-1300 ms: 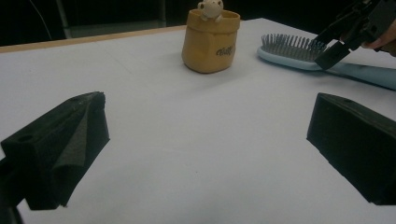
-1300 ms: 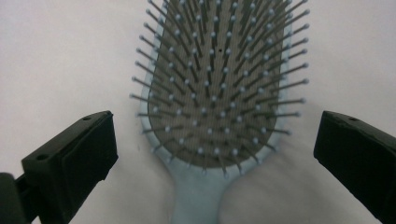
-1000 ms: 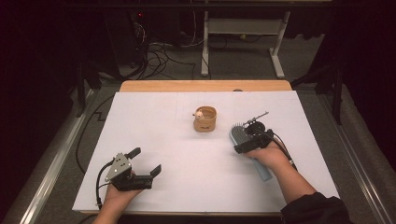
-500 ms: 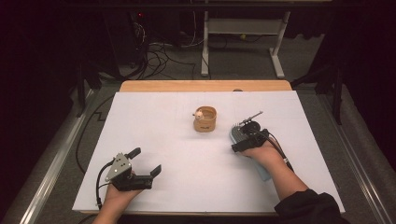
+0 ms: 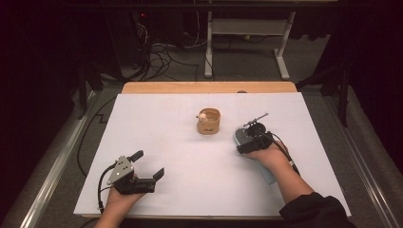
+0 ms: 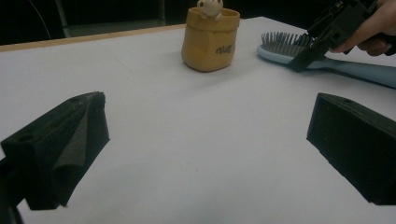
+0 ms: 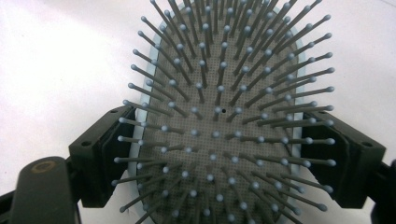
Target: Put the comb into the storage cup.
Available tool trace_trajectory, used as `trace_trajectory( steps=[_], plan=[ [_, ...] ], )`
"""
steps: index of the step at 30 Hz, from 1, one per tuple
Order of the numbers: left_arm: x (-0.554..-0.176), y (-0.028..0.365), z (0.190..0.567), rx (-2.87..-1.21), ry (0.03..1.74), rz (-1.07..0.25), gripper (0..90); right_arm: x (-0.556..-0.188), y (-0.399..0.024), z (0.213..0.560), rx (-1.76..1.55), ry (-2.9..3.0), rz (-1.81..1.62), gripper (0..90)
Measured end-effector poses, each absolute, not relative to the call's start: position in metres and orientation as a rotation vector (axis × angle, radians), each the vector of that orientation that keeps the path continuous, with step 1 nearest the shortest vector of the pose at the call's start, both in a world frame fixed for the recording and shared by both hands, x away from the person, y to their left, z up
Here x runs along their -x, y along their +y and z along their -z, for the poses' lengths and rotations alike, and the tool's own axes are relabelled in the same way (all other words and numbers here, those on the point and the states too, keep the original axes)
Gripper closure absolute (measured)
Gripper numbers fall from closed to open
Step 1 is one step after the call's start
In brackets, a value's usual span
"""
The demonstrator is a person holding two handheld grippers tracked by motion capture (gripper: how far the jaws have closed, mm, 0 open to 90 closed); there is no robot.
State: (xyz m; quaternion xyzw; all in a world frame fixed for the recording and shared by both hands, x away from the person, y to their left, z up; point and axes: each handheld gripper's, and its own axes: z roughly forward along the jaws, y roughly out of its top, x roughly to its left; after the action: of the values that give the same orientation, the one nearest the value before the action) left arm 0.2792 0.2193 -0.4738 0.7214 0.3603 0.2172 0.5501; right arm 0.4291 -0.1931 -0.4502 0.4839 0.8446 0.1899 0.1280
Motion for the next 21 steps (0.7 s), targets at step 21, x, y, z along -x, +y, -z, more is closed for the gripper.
trace_trajectory(
  steps=[21],
  plan=[
    [-0.2785,0.2192,0.4733,-1.711,0.847,-0.513,0.1,-0.4309,-0.1892,0.4485,-1.451,2.449,-0.507,18.5]
  ],
)
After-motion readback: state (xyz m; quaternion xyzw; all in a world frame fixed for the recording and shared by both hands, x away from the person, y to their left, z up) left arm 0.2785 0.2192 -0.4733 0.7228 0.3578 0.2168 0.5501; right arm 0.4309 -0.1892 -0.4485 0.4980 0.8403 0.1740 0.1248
